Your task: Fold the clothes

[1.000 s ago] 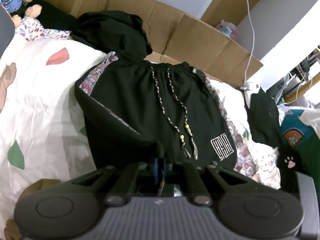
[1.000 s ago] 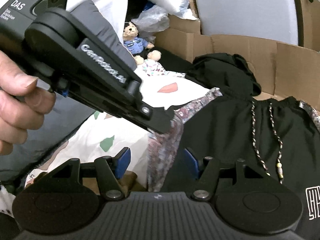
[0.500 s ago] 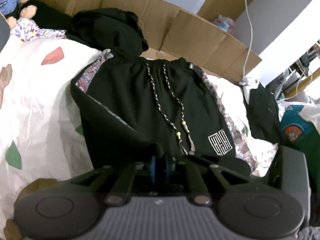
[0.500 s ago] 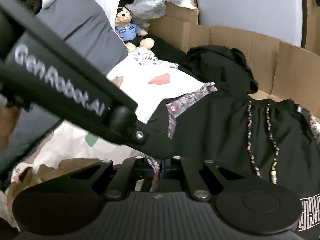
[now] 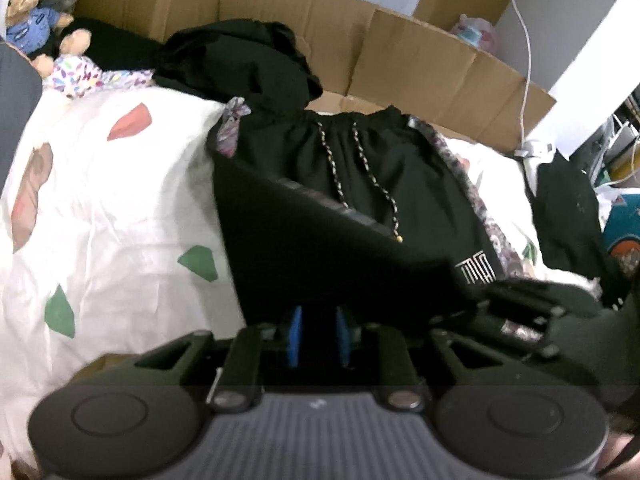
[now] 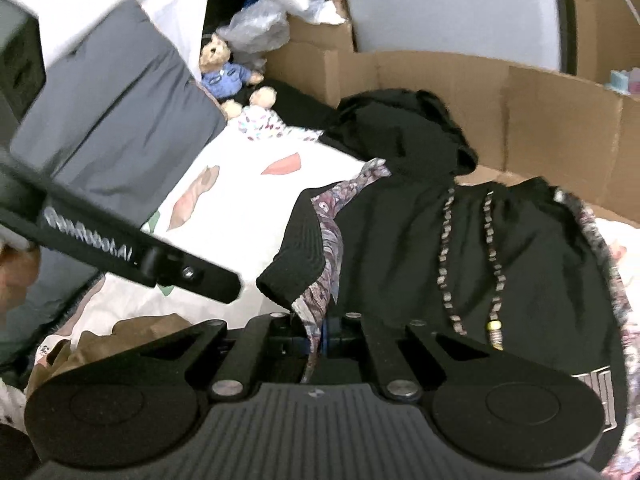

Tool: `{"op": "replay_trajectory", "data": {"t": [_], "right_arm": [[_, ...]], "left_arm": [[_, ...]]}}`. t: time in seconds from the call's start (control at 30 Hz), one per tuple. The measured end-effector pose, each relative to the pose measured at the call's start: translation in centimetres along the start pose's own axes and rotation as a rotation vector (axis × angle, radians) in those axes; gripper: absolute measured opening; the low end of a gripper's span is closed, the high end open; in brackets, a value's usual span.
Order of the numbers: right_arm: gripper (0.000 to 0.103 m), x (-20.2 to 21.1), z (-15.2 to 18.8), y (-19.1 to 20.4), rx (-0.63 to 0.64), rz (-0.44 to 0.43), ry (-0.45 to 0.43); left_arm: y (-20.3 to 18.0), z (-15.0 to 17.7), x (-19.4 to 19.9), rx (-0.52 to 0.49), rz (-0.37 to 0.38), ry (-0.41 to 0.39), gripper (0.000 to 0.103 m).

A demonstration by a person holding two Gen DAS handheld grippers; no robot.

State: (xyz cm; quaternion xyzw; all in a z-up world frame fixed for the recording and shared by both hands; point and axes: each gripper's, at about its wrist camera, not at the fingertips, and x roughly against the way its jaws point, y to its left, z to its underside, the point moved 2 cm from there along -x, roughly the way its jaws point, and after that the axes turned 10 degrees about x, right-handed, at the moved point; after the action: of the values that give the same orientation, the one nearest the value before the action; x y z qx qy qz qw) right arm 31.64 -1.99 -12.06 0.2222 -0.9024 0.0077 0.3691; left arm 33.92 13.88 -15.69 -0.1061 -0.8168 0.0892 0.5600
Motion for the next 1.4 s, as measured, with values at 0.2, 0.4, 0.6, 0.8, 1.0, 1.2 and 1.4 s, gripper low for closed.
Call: {"op": "replay_trajectory", "data": {"t": [0.2,0.4,0.6,0.8,1.0,1.2,1.4], "right_arm": [[0.005,3.1,0.5,-5.2,-0.080,0.024,-0.015],[0.005,6.1,2.5,-10.6,-0.172,0.058,-0.025],[0.005,9.4,5.2,-15.4,-0.290,0.071,-0.051],[0.005,10.9,8.2,-18.2,-0.374,0.084,-0.048],[0.005,11.3,11.7,-20.6,-0.439,0.084,-0.025],[0.005,10.6,14.9,-22.2,-0.475,0.091,0.003],[0.005,10.7,16.0,-23.9,-0.539,0.092,-0.002]], "left_arm": [[-1.8,1.5,-1.9,0.006,-0.029,0.043,0.022],[-3.1,2.7,-3.3,0.013,-0.036,0.065,0.022],[-4.6,3.8,-4.4,-0.006,-0.049,0.101,0.026],[-5.4,5.6,-7.0,0.018,-0.056,0.156,0.028],[-6.3,7.7,-8.8,0.043,-0.027,0.203,0.029],[-6.9,10.2,-11.4,0.032,-0.034,0.285,0.030],[-6.2,11.3,-13.4,0.107,-0.034,0.335,0.036]]}}
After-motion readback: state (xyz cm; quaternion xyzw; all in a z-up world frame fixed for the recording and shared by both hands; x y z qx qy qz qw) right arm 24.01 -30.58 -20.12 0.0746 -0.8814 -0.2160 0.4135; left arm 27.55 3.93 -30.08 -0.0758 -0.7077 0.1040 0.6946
